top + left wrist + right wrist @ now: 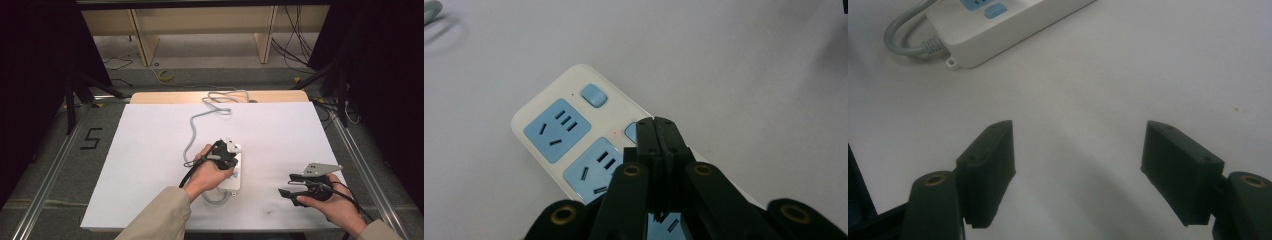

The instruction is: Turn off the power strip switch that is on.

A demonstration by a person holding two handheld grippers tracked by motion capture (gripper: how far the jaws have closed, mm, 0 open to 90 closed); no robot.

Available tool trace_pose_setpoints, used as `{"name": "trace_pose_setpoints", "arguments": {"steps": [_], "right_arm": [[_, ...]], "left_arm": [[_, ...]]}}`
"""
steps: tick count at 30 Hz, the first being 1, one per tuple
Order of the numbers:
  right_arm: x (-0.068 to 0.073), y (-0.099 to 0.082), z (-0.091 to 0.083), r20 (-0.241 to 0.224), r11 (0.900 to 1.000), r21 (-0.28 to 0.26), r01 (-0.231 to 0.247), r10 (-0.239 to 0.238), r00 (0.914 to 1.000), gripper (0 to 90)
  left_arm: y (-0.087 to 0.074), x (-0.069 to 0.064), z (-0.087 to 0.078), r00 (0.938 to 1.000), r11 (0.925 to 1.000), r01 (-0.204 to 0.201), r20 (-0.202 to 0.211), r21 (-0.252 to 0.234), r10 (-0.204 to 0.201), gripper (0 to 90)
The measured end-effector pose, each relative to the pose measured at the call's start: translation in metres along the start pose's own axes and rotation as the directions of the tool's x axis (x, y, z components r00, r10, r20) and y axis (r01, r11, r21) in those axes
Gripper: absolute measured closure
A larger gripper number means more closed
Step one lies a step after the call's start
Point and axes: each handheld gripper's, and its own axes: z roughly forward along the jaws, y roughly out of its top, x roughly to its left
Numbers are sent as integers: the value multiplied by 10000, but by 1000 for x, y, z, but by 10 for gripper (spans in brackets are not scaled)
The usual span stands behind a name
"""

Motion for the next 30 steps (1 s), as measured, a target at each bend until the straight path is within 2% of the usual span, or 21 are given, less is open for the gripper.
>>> {"name": "trace_pose_setpoints", "arguments": {"steps": [2, 9, 16, 18, 22, 30], "right_arm": [[0, 0, 0, -1, 10000, 3, 3, -3, 10000, 297], [0, 0, 0, -1, 10000, 20, 21, -21, 10000, 297], [0, 0, 0, -17, 10000, 31, 13, -13, 10000, 297], [0, 0, 0, -17, 10000, 27, 23, -23, 10000, 297], [0, 0, 0, -15, 10000, 30, 25, -25, 10000, 297], [0, 0, 0, -20, 10000, 36, 28, -28, 10000, 297]], "left_arm": [[0, 0, 2, 10000, 10000, 58, 64, 17, -58, 899], [3, 3, 7, 9999, 9998, -92, -85, 196, 93, 899], [5, 4, 12, 9999, 9997, 35, -159, 248, -31, 899], [5, 5, 13, 9997, 9993, -97, -230, 366, 105, 899], [6, 5, 16, 9996, 9990, -104, -255, 432, 115, 899], [9, 7, 19, 9996, 9986, -2, -287, 533, 17, 898]]}}
